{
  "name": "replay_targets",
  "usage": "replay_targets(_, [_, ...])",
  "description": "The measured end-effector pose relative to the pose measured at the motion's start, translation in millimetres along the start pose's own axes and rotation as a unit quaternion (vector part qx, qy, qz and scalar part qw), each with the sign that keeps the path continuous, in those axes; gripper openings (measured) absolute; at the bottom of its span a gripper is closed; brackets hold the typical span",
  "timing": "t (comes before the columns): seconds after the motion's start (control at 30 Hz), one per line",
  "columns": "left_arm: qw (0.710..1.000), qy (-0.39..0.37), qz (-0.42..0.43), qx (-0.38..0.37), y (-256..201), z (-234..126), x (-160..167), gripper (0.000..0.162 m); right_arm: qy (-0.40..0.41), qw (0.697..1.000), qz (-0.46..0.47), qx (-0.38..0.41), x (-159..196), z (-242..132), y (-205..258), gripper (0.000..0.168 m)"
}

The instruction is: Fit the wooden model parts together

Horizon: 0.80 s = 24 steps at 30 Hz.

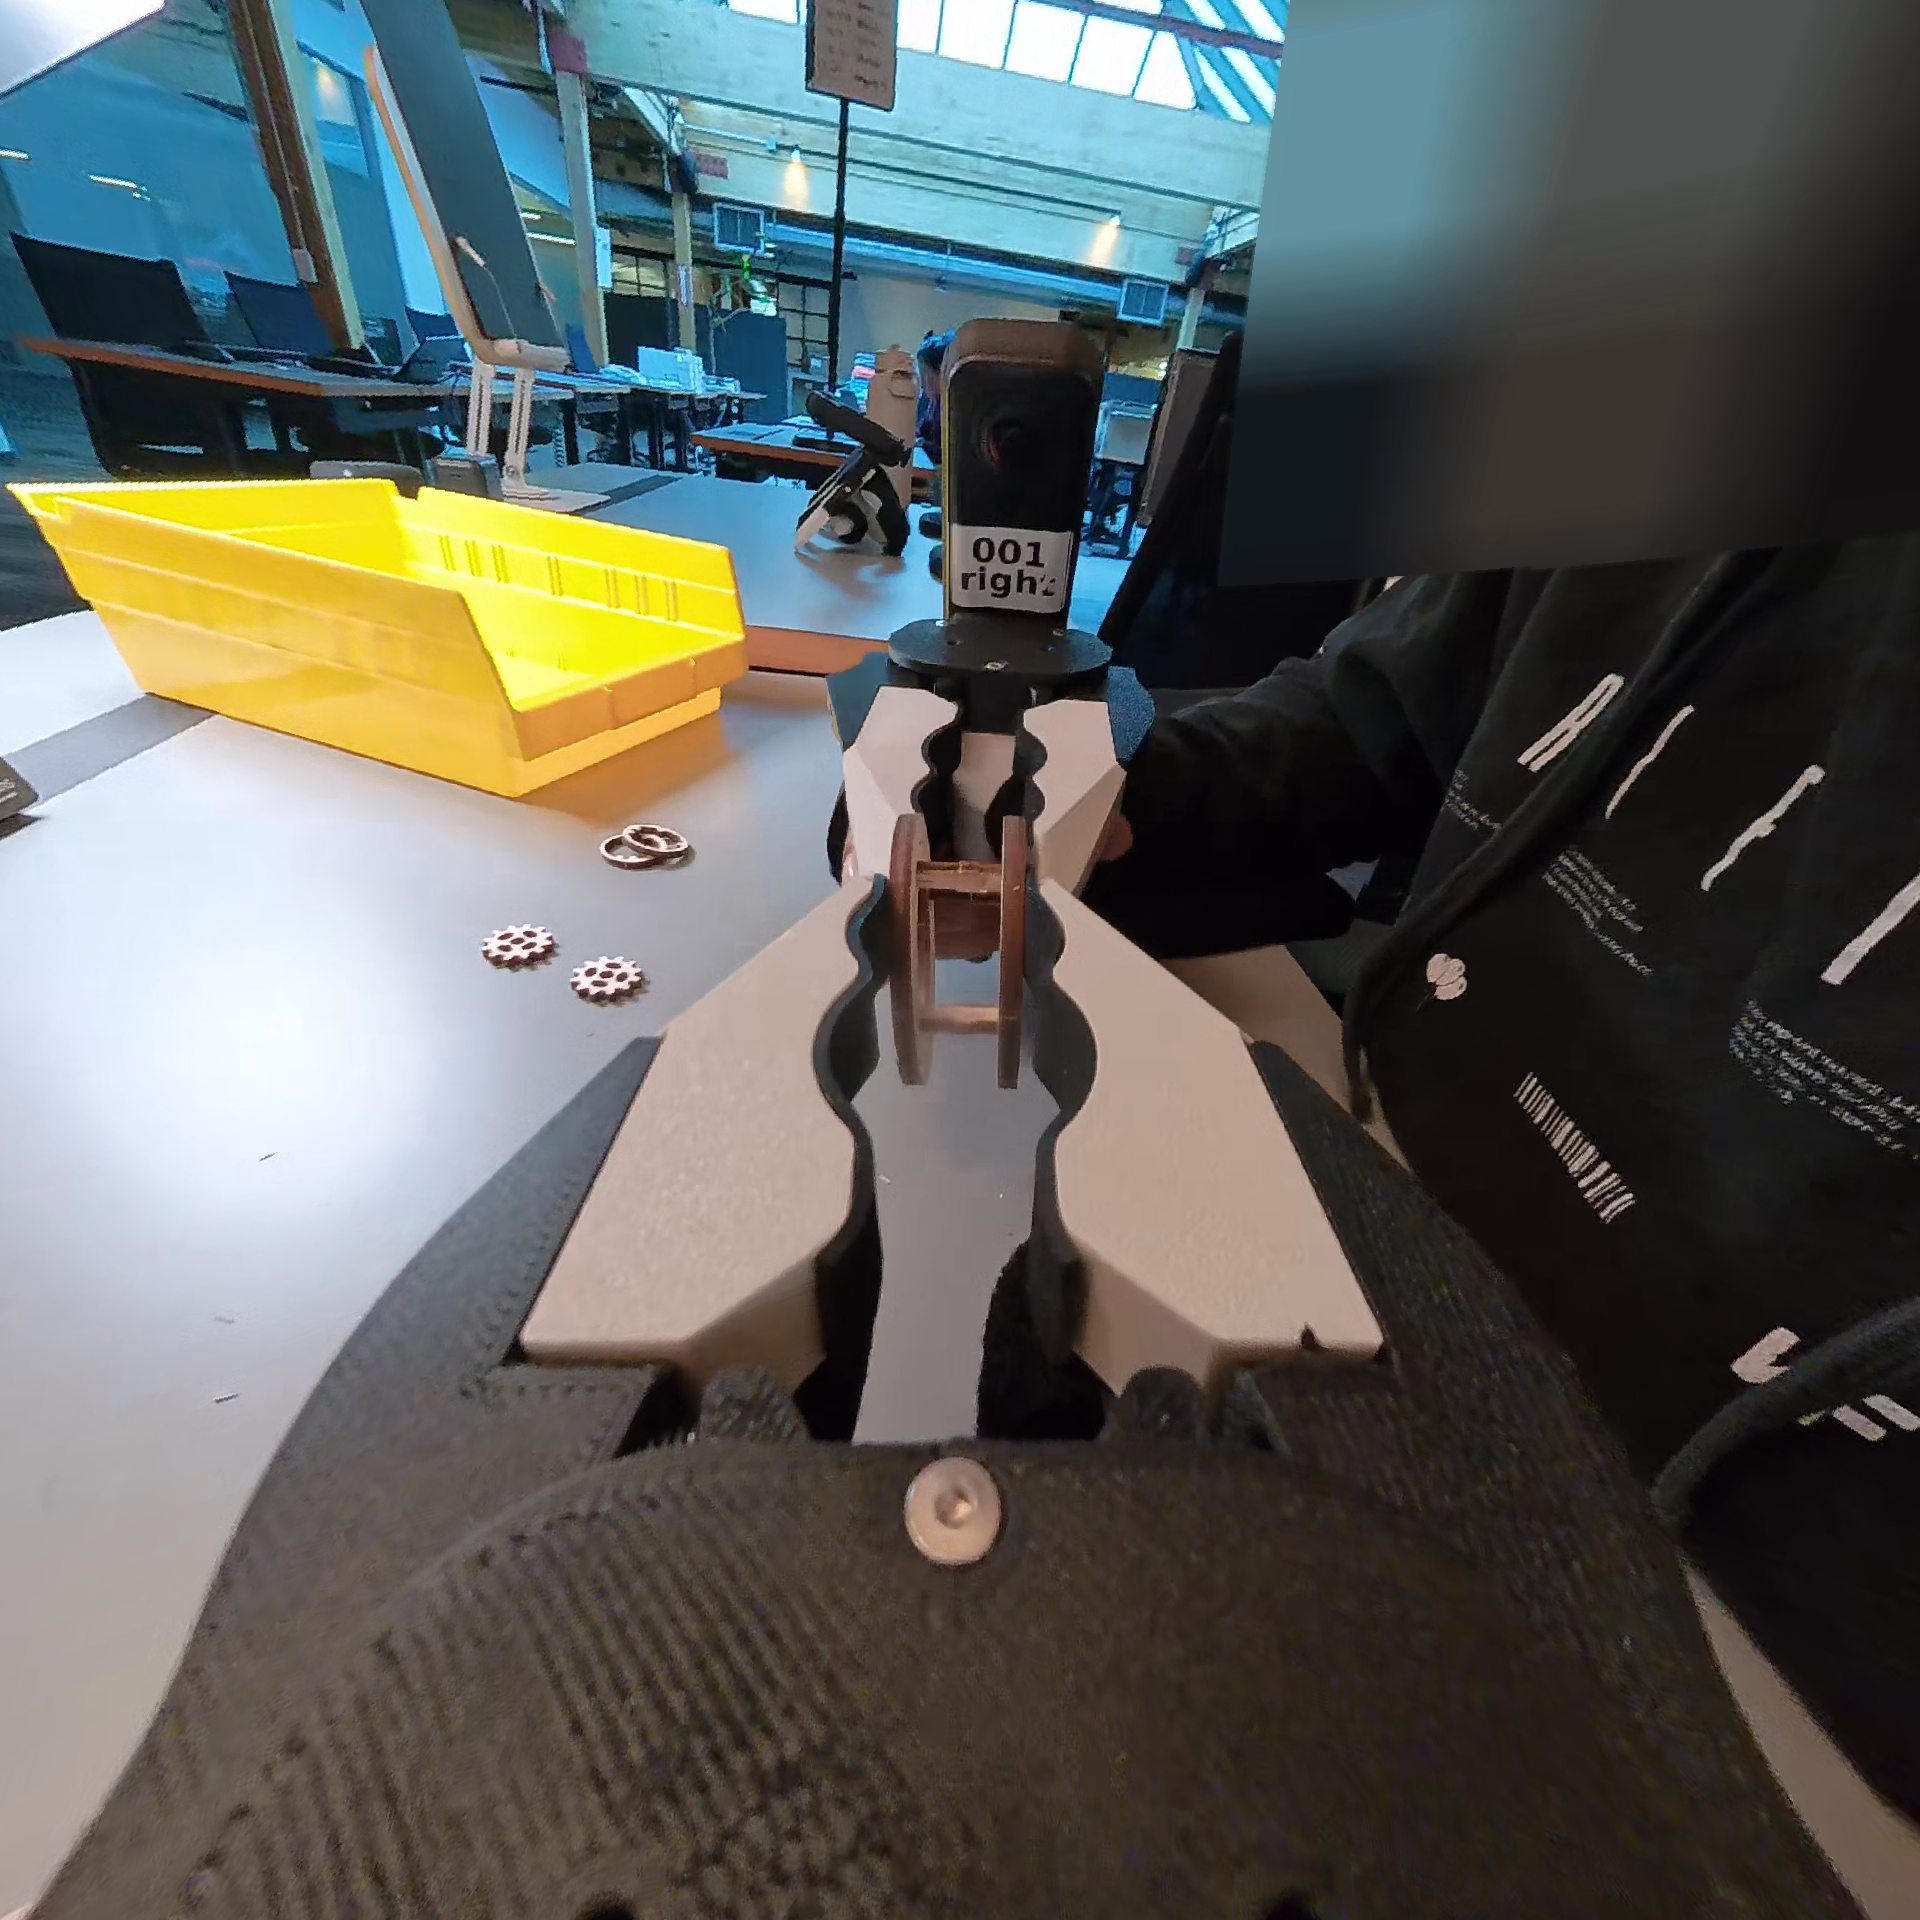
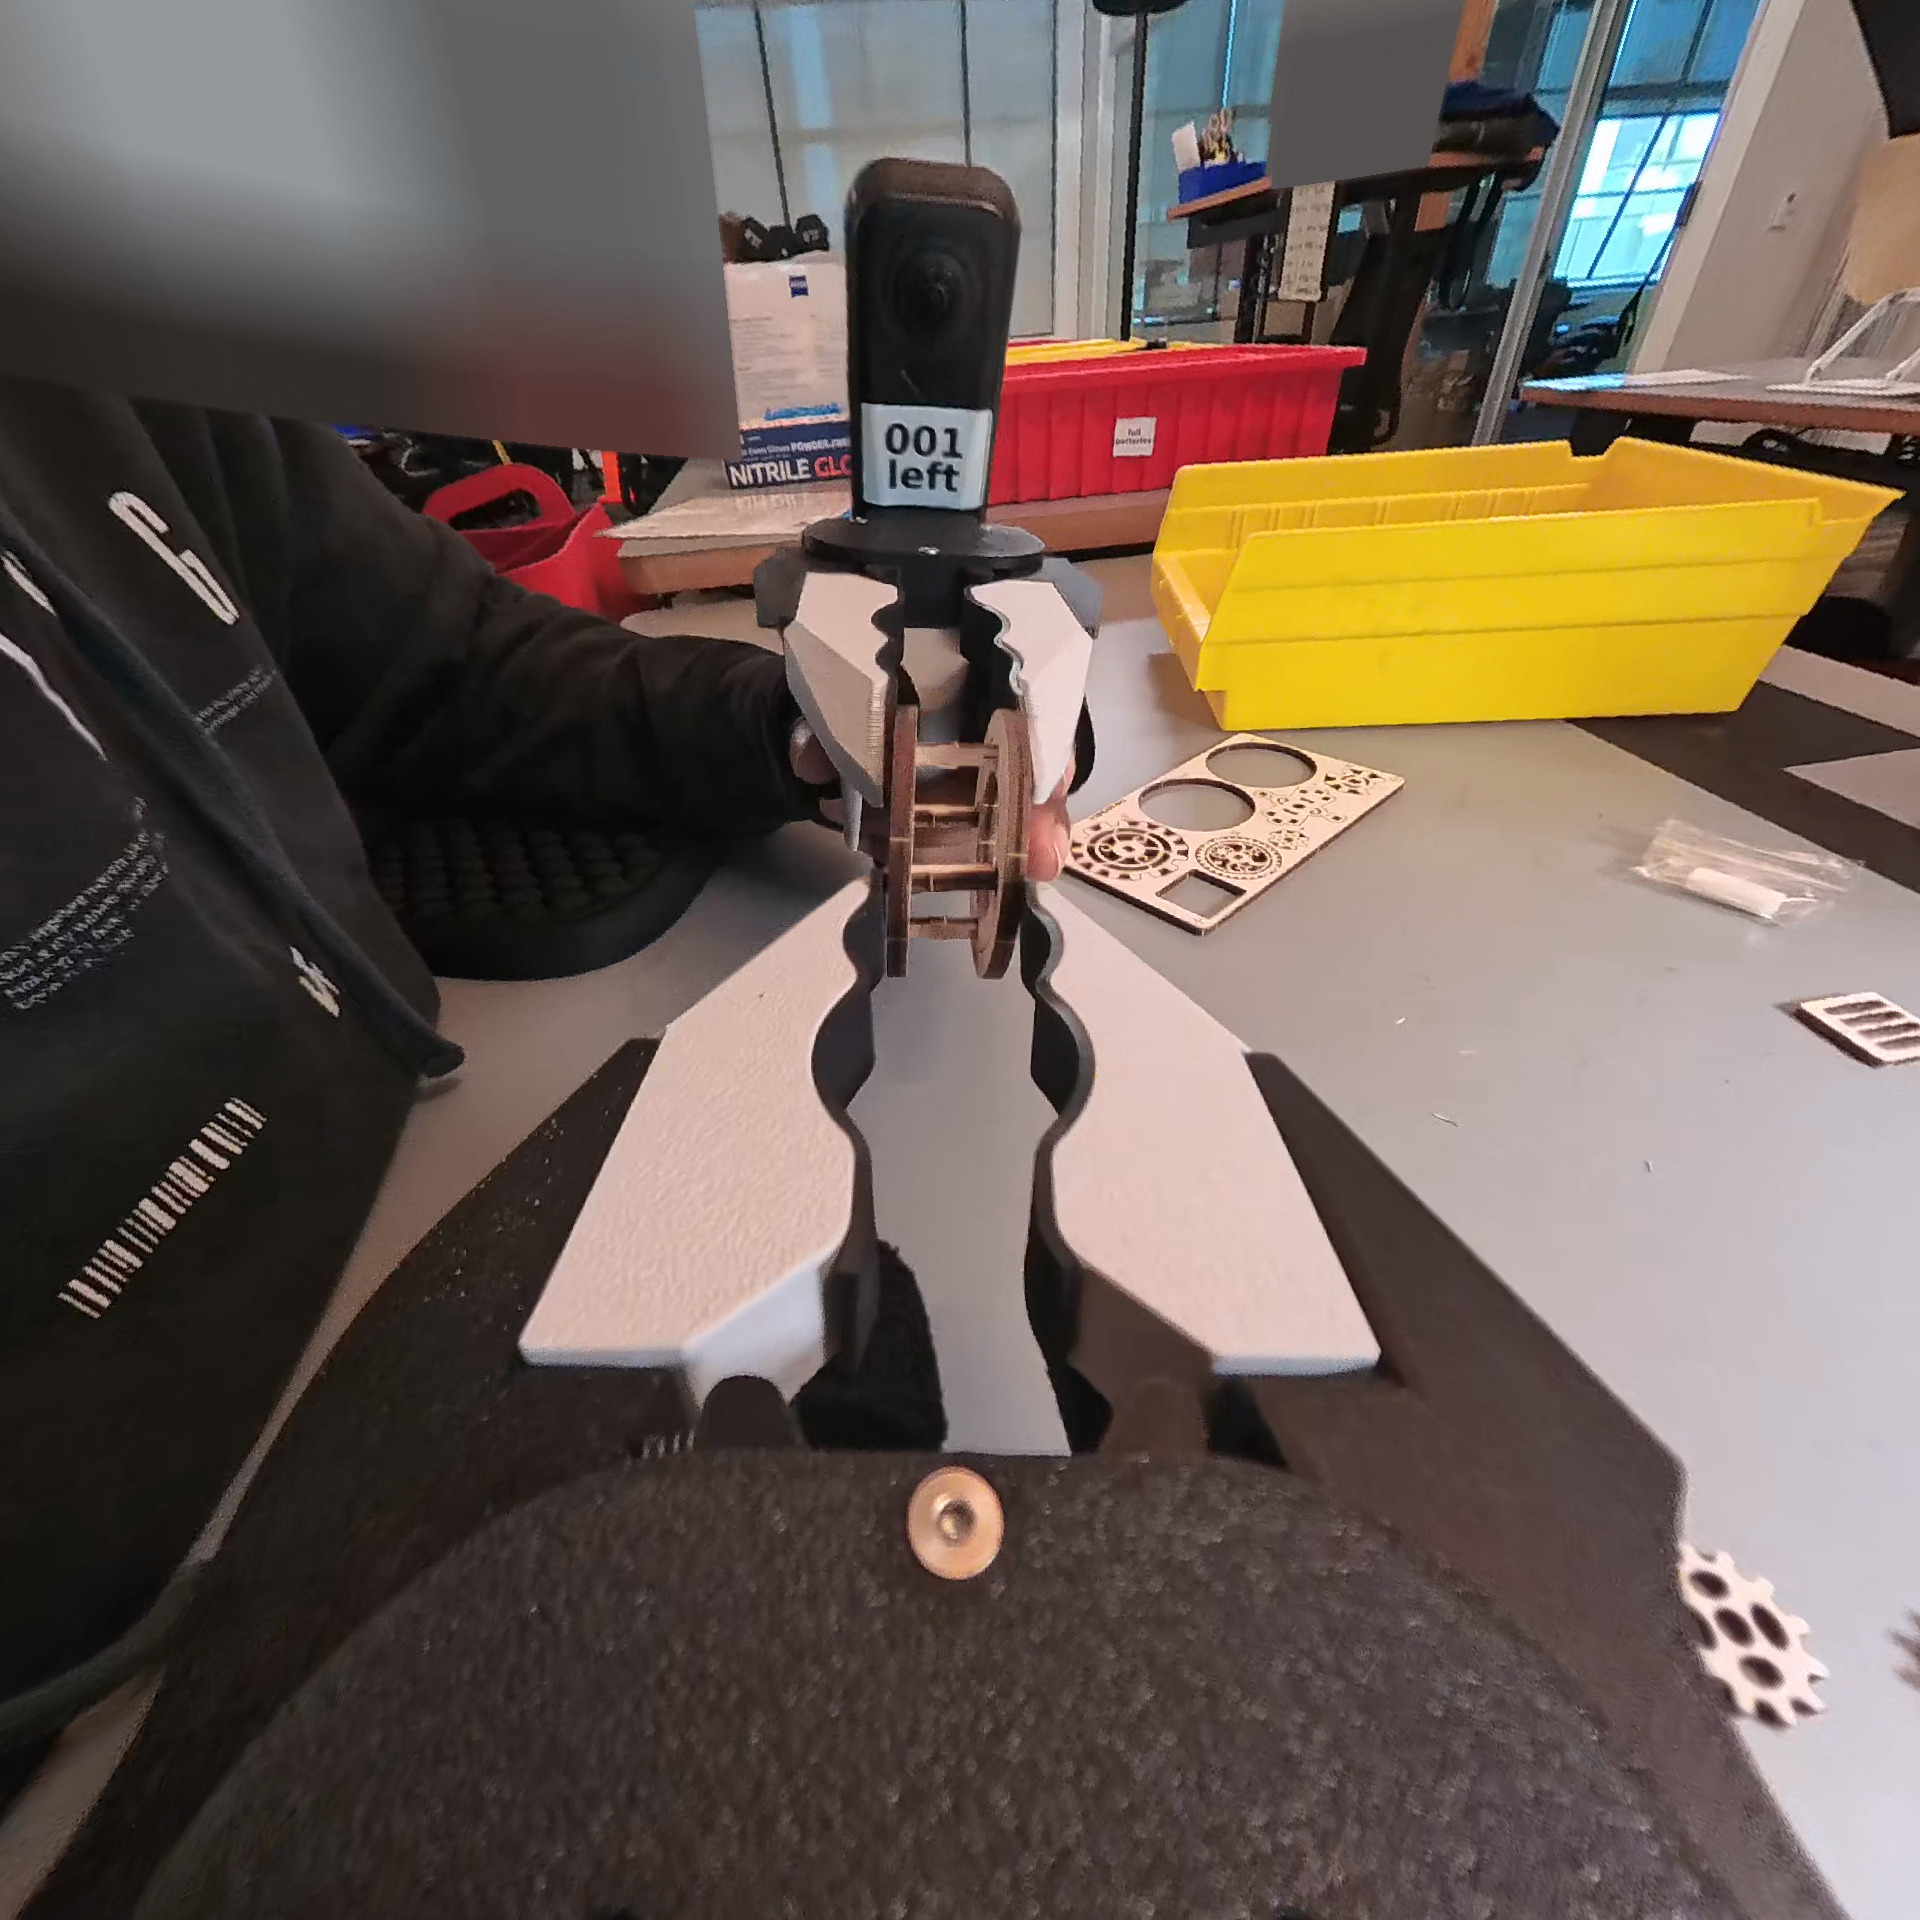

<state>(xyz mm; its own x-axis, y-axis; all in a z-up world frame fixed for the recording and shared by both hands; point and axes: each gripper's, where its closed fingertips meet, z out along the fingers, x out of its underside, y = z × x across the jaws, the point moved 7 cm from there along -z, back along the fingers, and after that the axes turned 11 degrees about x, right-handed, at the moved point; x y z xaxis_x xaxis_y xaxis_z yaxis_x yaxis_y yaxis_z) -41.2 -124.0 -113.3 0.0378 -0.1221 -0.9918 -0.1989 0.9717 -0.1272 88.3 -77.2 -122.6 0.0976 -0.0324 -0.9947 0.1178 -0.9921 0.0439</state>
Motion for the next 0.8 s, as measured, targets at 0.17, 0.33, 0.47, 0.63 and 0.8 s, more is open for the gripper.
replay_targets(0.17, [1.000,0.001,0.001,0.005,-1.2,1.0,-0.8,0.023,-0.004,1.000,-0.007,-0.001,-1.9,-1.5,1.2,0.021])
replay_targets(0.33, [1.000,0.008,0.018,0.011,-4.0,0.4,-2.5,0.023,-0.004,0.999,-0.038,0.011,-4.1,-1.7,5.8,0.021])
replay_targets(0.47, [0.999,0.023,0.046,0.012,-7.1,0.4,-2.3,0.023,0.001,0.998,-0.055,0.011,-3.3,-1.6,8.3,0.021])
replay_targets(0.63, [0.998,0.031,0.052,0.006,-6.9,1.3,-2.0,0.022,-0.004,0.999,-0.047,0.015,-2.0,-0.9,6.4,0.026])
replay_targets(0.8, [0.998,0.037,0.044,0.017,-8.4,3.9,-0.4,0.023,-0.012,0.999,-0.049,0.002,-4.5,-1.5,10.2,0.023])
